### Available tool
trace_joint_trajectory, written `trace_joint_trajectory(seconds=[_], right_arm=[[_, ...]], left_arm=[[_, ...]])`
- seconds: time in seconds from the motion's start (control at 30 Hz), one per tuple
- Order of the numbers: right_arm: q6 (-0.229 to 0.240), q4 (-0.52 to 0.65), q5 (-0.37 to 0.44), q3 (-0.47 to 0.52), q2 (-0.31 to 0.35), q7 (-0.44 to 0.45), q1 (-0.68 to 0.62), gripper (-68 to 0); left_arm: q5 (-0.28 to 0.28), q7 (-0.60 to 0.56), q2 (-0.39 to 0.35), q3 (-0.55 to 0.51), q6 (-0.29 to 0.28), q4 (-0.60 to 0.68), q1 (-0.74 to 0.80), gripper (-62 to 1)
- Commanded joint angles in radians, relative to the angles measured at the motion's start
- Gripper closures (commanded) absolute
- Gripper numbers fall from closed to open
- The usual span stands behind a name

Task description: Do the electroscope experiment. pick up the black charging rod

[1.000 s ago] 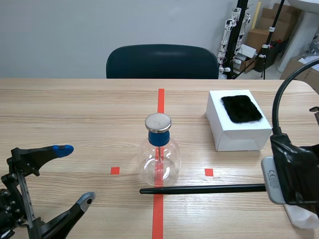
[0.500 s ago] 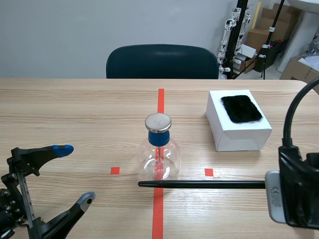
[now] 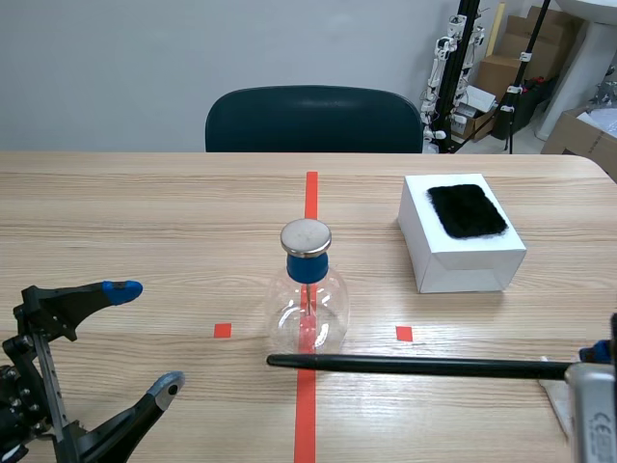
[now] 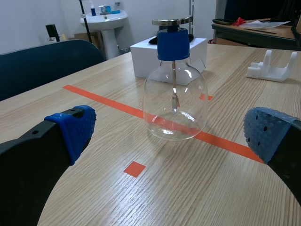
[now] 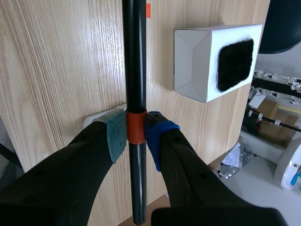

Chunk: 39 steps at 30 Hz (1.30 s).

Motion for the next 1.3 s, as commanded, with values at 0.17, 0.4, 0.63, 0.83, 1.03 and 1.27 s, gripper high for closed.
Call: trace_joint_trajectory(seconds=[0.17, 0.4, 0.63, 0.83, 1.03, 1.27], right_arm=[[0.006, 0.026, -0.11, 0.064, -0.087, 0.169, -0.003, -0.6], [-0.106, 0.025, -0.207, 0.117, -0.154, 0.351, -0.015, -0.6], [-0.375, 0.025, -0.235, 0.118, -0.155, 0.437, -0.146, -0.7], [-0.482, 0.018, -0.272, 0.118, -0.153, 0.445, -0.188, -2.7], [-0.55, -0.017, -0.272, 0.105, -0.12, 0.445, -0.188, -5.3], [-0.549, -0.062, -0.263, 0.095, -0.107, 0.436, -0.159, -2.1]], left_arm=[[-0.014, -0.014, -0.006, -0.001, -0.002, 0.017, -0.008, -62.3], [-0.014, -0.013, -0.006, -0.001, -0.002, 0.017, -0.008, -62.3], [-0.013, -0.013, -0.006, -0.001, -0.003, 0.017, -0.008, -62.3], [-0.013, -0.012, -0.006, -0.001, -0.003, 0.017, -0.008, -62.3], [-0.013, -0.01, -0.006, -0.001, -0.003, 0.017, -0.008, -62.3], [-0.013, -0.004, -0.006, -0.001, -0.003, 0.017, -0.008, -62.3]])
